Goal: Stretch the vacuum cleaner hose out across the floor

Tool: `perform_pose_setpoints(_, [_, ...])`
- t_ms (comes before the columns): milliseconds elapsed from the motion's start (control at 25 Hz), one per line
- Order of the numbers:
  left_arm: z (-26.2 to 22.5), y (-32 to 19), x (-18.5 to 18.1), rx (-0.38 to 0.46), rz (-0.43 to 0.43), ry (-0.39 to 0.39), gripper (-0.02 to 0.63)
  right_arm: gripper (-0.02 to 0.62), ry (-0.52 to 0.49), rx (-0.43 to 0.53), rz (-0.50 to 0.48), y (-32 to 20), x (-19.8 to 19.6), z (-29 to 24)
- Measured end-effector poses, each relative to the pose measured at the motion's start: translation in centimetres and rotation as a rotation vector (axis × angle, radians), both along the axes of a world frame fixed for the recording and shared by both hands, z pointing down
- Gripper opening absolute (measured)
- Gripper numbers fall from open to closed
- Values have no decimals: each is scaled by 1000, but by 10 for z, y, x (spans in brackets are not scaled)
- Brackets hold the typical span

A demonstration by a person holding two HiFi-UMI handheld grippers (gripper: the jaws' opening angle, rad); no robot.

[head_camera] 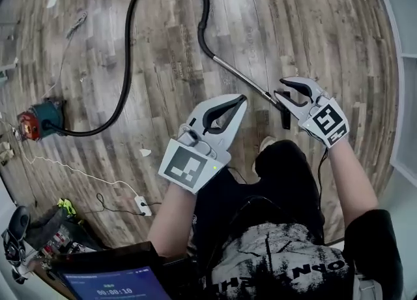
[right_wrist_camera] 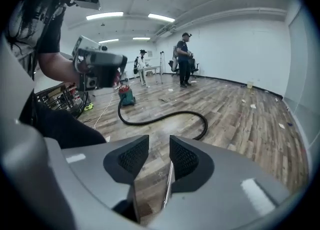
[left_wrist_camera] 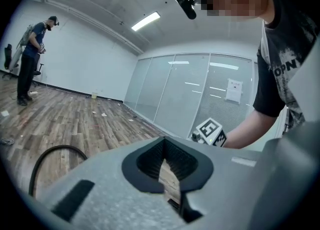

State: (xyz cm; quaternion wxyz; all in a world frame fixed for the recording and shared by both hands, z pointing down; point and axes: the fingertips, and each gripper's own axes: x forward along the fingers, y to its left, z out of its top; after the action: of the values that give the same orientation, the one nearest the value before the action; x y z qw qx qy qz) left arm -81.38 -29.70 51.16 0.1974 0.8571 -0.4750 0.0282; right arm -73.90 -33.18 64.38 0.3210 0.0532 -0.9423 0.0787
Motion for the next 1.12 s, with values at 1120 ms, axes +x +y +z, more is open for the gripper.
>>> perform_pose_setpoints(1120, [326,28,-42,-153,-344,-104,0,199,600,-213,-7,15,3,670])
